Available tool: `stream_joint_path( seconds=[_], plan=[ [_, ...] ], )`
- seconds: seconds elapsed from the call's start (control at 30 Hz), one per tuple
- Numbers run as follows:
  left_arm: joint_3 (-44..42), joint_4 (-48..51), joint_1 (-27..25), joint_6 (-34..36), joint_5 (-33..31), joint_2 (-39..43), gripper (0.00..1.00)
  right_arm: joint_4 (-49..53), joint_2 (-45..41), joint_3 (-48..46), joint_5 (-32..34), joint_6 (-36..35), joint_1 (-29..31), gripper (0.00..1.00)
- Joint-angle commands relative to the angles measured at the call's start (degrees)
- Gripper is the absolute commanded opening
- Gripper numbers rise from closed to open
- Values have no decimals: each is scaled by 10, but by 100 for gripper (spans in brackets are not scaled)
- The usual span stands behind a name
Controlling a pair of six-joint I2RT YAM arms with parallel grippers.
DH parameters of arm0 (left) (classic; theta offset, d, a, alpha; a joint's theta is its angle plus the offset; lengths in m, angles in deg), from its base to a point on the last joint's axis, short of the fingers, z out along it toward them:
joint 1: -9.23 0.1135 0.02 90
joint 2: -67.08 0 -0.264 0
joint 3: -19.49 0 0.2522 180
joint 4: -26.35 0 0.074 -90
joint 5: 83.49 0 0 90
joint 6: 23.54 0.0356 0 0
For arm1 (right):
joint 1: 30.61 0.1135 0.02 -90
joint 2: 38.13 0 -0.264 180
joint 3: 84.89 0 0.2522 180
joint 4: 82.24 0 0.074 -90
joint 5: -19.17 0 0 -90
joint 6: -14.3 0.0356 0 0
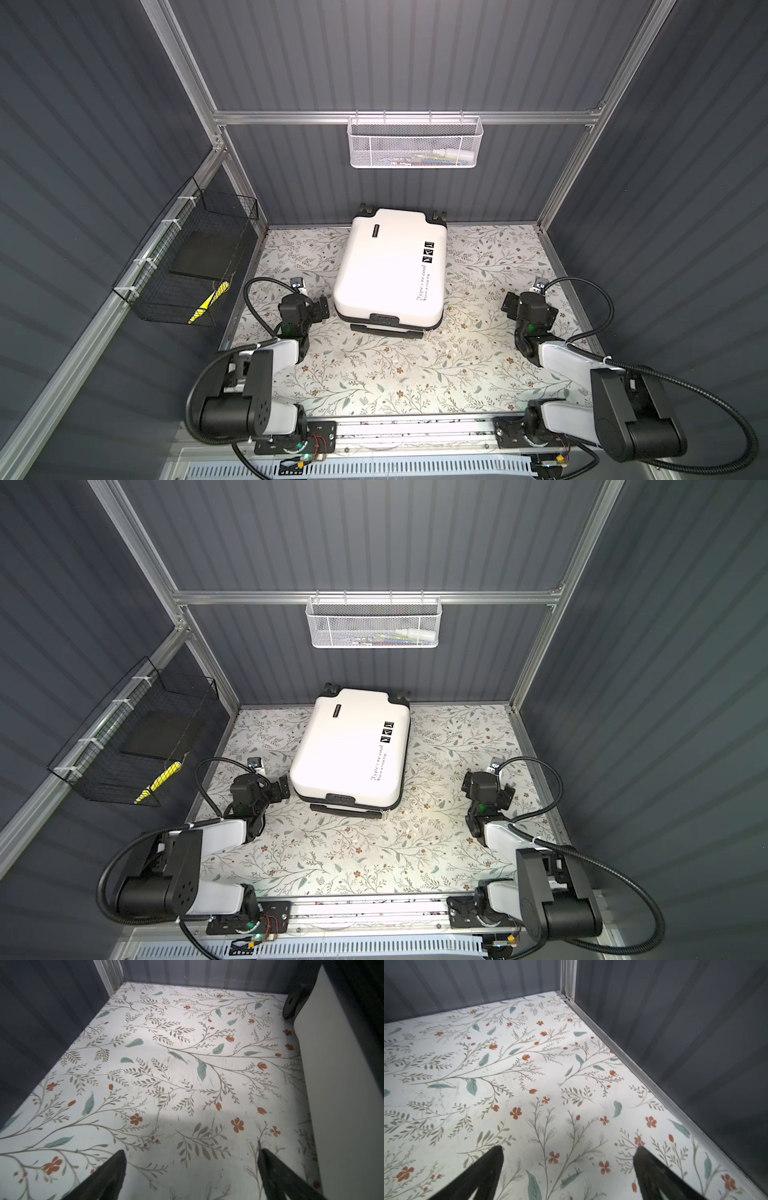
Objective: Pack the luggage
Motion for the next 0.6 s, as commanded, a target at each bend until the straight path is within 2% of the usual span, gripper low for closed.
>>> stream_joint_path(
  seconds=[0.0,0.07,0.13,0.17,0.2,0.23,0.27,0.3,0.33,0.4,0.5,0.57],
  plan=[
    [26,-72,2,28,18,-35,100,-176,24,-19,-64,-51,-18,99],
    [28,-113,3,41,27,-64,100,-300,71,-53,-86,-56,-29,99],
    [32,-126,7,42,35,-97,100,-235,59,-41,-140,-61,-31,99],
    [28,-154,6,41,38,-115,100,-270,81,-45,-144,-63,-32,99],
    [22,-190,7,41,42,-139,100,-350,120,-56,-145,-68,-36,99],
    [26,-196,7,39,40,-143,100,-335,120,-53,-154,-65,-38,99],
    [41,-135,7,39,36,-131,100,-244,91,-32,-166,-56,-44,99],
    [52,-128,7,44,42,-140,100,-212,90,-14,-182,-48,-54,99],
    [55,-140,7,46,44,-147,100,-258,115,-15,-188,-51,-59,99],
    [63,-106,7,46,44,-140,100,-204,95,-7,-192,-45,-60,99],
    [63,-109,7,45,44,-143,100,-262,108,-24,-182,-49,-56,99],
    [61,-119,7,45,44,-146,100,-243,96,-24,-170,-47,-53,99]
  ],
)
